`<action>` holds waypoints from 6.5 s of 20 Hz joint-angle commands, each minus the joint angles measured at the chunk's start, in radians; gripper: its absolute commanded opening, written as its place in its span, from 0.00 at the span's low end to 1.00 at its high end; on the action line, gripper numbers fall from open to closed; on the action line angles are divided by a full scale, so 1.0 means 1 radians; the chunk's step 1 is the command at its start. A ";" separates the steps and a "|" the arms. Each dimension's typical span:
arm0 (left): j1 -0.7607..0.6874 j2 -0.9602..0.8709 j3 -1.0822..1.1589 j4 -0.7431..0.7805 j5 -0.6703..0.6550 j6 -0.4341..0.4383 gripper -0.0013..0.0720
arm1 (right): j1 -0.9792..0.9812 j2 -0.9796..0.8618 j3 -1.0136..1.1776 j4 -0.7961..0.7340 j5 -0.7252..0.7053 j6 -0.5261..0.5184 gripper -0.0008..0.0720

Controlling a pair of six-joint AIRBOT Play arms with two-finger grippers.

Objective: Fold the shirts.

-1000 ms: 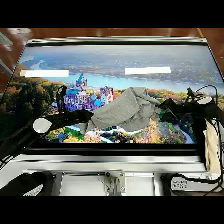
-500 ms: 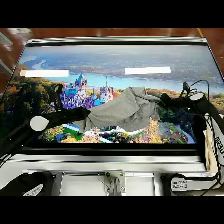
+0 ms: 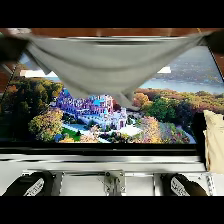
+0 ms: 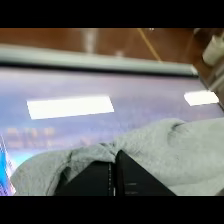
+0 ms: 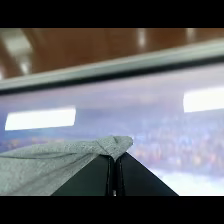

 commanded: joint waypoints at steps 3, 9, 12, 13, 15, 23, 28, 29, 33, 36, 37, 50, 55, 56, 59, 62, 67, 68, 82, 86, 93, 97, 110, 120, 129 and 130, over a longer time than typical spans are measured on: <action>0.103 0.012 0.404 0.102 -0.081 0.031 0.06 | -0.002 0.226 0.214 -0.008 0.042 0.042 0.09; 0.105 0.003 0.429 0.360 -0.217 0.031 0.06 | -0.002 0.304 0.217 -0.155 0.576 0.221 0.09; 0.105 -0.003 0.429 0.488 -0.222 0.031 0.06 | -0.002 0.272 0.217 -0.183 0.858 0.259 0.09; 0.105 -0.008 0.429 0.520 -0.222 0.031 0.06 | -0.002 0.256 0.215 -0.182 0.921 0.295 0.09; 0.106 -0.032 0.429 0.550 -0.222 0.031 0.06 | -0.002 0.231 0.179 -0.163 1.010 0.324 0.09; 0.063 -0.370 0.429 0.244 -0.240 0.031 0.06 | 0.188 0.215 -0.357 -0.214 0.756 0.366 0.09; -0.132 -0.691 0.429 0.220 -0.240 0.049 0.06 | 0.203 0.041 -0.467 -0.205 0.496 0.366 0.09; -0.163 -0.758 0.429 0.220 -0.241 0.049 0.06 | 0.203 0.004 -0.467 -0.204 0.468 0.366 0.09; -0.230 -0.951 0.429 0.221 -0.333 -0.043 0.09 | 0.203 -0.126 -0.467 -0.206 0.374 0.365 0.09; -0.188 -0.975 0.431 0.341 -0.500 -0.268 1.00 | 0.203 -0.177 -0.467 -0.206 0.333 0.364 0.10; -0.148 -0.954 0.434 0.391 -0.576 -0.266 1.00 | 0.203 -0.182 -0.467 -0.206 0.333 0.356 0.09; 0.285 -0.507 -0.425 0.055 -0.545 -0.166 0.99 | 0.203 -0.182 -0.467 -0.243 0.320 0.282 0.09; 0.148 -0.541 -0.609 -0.029 -0.272 -0.160 0.99 | 0.203 -0.182 -0.467 -0.243 0.263 0.282 0.09; 0.129 -0.551 -0.608 -0.056 -0.238 -0.160 0.99 | 0.203 -0.182 -0.467 -0.243 0.263 0.282 0.10; 0.085 -0.584 -0.608 -0.135 -0.159 -0.144 0.99 | 0.203 -0.182 -0.467 -0.253 0.266 0.282 0.10; 0.050 -0.610 -0.608 -0.182 -0.088 -0.138 0.99 | 0.203 -0.182 -0.467 -0.250 0.277 0.282 0.10; 0.032 -0.576 -0.576 -0.207 -0.070 -0.090 0.06 | 0.203 -0.180 -0.467 -0.217 0.288 0.282 0.09; 0.031 -0.526 -0.560 -0.206 -0.075 -0.057 0.06 | 0.203 -0.170 -0.466 -0.185 0.274 0.280 0.09; 0.208 0.278 0.402 -0.001 -0.050 0.044 0.06 | 0.203 0.357 0.053 -0.272 -0.010 0.146 0.09; 0.208 0.280 0.405 0.053 -0.235 -0.034 0.06 | 0.203 0.411 0.052 -0.323 0.100 0.174 0.09; 0.208 0.338 0.405 0.052 -0.244 -0.036 0.06 | 0.203 0.515 0.052 -0.333 0.101 0.182 0.09; 0.208 0.374 0.405 0.061 -0.247 -0.050 0.06 | 0.203 0.588 0.052 -0.428 0.132 0.243 0.09; 0.208 0.314 0.084 0.357 -0.576 -0.233 0.06 | 0.203 0.297 0.051 -0.589 0.550 0.358 0.09; 0.130 -0.293 -0.098 0.220 0.025 -0.114 0.06 | 0.204 -0.452 0.051 -0.576 0.035 0.402 0.09; 0.006 -0.661 -0.096 0.216 -0.009 -0.237 0.25 | 0.204 -0.667 0.051 -0.263 -0.007 0.413 0.26; 0.014 -0.661 -0.095 0.216 -0.021 -0.281 0.58 | 0.203 -0.657 0.052 -0.248 0.003 0.396 0.85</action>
